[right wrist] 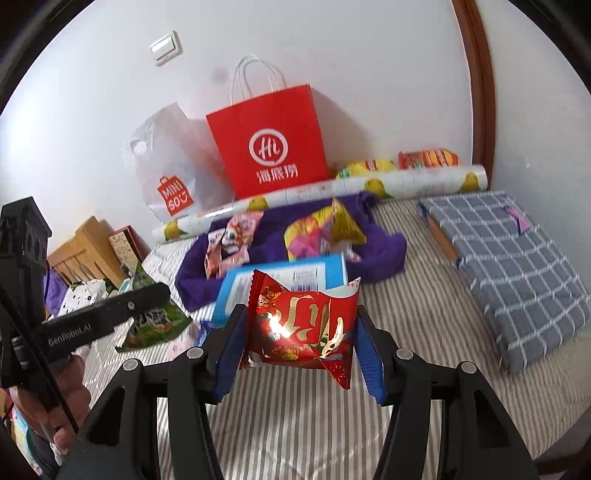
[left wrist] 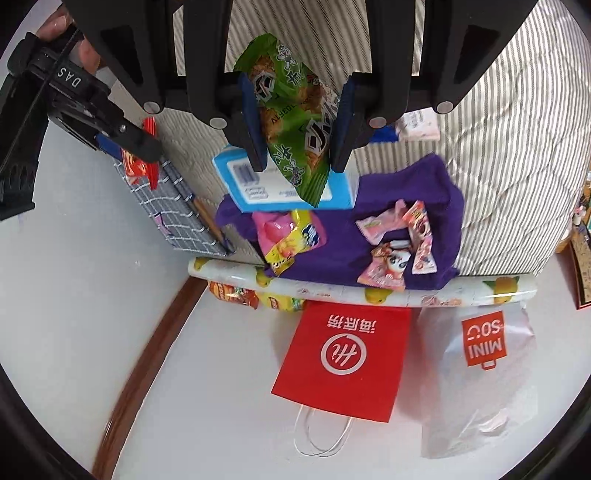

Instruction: Organize snacks

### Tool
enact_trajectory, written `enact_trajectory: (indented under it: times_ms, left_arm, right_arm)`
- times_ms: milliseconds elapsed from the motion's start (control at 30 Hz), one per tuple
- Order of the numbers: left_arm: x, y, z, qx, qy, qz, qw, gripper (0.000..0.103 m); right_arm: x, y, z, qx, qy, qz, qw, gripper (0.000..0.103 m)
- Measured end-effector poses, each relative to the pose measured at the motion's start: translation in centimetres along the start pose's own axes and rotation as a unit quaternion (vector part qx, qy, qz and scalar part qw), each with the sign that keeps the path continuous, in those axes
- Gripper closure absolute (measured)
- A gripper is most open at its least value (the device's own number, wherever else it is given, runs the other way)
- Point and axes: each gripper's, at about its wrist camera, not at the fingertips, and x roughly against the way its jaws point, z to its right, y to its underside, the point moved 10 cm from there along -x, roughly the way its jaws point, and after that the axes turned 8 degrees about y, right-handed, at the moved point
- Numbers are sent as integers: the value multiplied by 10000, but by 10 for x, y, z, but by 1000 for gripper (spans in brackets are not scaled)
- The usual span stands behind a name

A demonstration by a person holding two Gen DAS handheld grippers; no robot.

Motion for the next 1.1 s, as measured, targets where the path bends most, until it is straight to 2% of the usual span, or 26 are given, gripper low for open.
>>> enact_trajectory:
  times_ms: [533, 1100]
  left_arm:
    - [-8, -73, -22, -9, -179, 194, 9997, 69]
    - [-34, -118, -59, 86, -357, 251, 9990, 69]
  right_arm:
    - [-37, -93, -25, 441, -53, 310, 9985, 47]
    - [-102, -137, -45, 568, -234, 175, 9980, 47]
